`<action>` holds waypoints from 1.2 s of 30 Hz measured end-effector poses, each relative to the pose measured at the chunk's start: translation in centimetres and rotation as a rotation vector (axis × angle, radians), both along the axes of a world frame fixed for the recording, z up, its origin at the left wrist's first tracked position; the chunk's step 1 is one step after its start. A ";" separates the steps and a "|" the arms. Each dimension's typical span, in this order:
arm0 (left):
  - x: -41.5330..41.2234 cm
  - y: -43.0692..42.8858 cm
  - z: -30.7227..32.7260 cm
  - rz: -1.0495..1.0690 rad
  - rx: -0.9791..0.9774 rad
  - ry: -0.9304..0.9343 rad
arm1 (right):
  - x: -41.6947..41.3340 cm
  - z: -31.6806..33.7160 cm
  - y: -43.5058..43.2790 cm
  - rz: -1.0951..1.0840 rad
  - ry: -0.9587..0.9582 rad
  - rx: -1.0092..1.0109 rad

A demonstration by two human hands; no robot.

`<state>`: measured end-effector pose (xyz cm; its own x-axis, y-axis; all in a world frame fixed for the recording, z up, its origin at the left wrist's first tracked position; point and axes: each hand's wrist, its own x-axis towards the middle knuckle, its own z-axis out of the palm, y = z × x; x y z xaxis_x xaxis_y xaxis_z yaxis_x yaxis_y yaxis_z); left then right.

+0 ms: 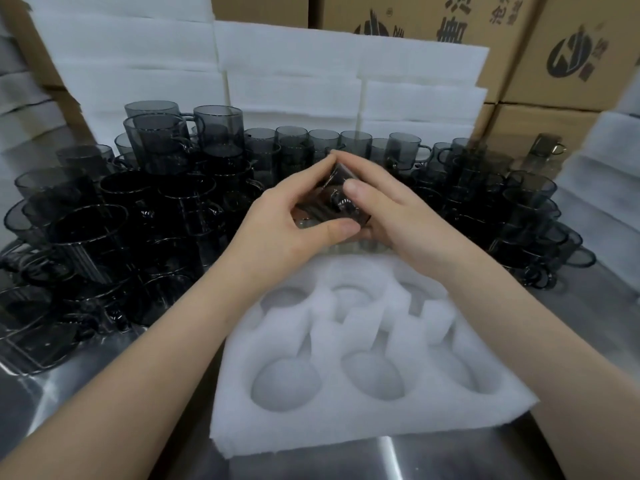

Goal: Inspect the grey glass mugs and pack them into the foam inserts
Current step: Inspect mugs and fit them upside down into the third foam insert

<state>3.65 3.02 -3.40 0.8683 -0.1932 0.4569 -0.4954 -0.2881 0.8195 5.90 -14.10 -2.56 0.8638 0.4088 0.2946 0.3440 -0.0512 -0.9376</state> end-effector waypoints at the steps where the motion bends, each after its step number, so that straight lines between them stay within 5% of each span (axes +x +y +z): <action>1: -0.1 0.0 0.0 0.012 0.045 -0.022 | -0.2 0.1 0.1 -0.013 -0.041 -0.053; 9: -1.0 -1.2 0.6 0.123 0.328 -0.058 | -0.3 -0.2 0.6 -0.241 -0.254 -0.326; 21: -1.0 -1.0 0.1 0.089 0.284 -0.247 | -0.2 0.5 0.7 -0.121 0.157 0.229; 27: -1.1 -0.9 0.2 0.007 0.227 -0.296 | 0.1 0.9 0.0 0.112 0.383 0.205; 36: -0.5 -0.8 0.1 0.103 0.299 -0.166 | -0.1 0.2 0.5 -0.050 0.197 0.161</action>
